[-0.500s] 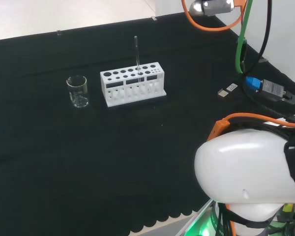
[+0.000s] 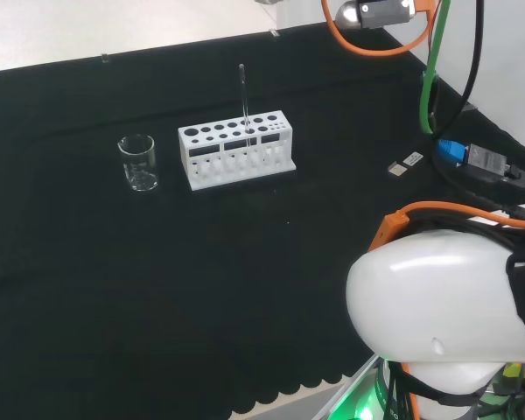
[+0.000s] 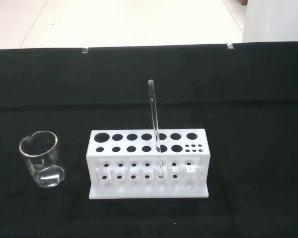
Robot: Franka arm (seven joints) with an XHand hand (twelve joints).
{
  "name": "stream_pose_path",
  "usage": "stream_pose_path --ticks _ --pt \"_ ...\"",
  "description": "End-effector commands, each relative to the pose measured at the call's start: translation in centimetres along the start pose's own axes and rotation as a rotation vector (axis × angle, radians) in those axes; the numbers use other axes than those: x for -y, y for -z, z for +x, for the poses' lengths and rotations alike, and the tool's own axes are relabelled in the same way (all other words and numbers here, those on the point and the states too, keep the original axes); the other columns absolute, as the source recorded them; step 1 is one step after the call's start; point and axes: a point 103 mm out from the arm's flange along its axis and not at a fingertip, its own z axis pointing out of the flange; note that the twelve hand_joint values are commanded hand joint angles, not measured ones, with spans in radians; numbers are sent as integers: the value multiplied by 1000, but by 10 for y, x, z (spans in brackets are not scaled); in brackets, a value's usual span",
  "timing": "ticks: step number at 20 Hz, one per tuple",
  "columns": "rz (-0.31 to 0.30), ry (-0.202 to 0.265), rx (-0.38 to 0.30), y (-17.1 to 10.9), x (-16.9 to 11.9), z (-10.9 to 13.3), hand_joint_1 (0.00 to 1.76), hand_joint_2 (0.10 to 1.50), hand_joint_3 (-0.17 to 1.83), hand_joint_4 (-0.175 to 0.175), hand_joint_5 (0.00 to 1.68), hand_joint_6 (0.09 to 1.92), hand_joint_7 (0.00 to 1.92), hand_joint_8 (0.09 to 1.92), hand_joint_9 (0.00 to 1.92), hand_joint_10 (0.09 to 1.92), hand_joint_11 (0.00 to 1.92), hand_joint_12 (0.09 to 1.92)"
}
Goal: Take the glass rod from the white test tube rack.
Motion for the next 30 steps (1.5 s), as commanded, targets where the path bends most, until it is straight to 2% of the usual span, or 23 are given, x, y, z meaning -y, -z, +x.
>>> stream_pose_path --ticks 1,5,8,13,14,15,16,18,30 --pt "-1 -2 -9 -3 -3 0 399 866 297 26 40 87 0 376 0 699 0 1147" --pt "-17 11 -21 -6 -8 -1 401 878 272 17 69 87 19 506 77 843 0 1403" --pt "-10 20 -31 -9 -15 -1 397 881 269 11 94 87 64 613 151 877 23 1496" --pt "1 25 -27 -11 -30 1 384 882 270 5 120 87 140 695 222 889 80 1501" --pt "-17 -18 37 -11 -32 3 384 882 270 4 125 87 149 703 231 890 88 1501" --pt "-21 -30 58 -11 -34 9 383 882 270 3 129 87 157 709 241 892 95 1501" --pt "-6 4 11 -11 -37 4 383 882 271 2 133 87 164 713 249 893 100 1501" --pt "16 26 -20 -13 -46 3 383 882 271 0 139 87 176 721 261 894 109 1500" --pt "46 72 -3 -24 -104 11 365 893 277 4 166 87 220 749 291 887 121 1490"
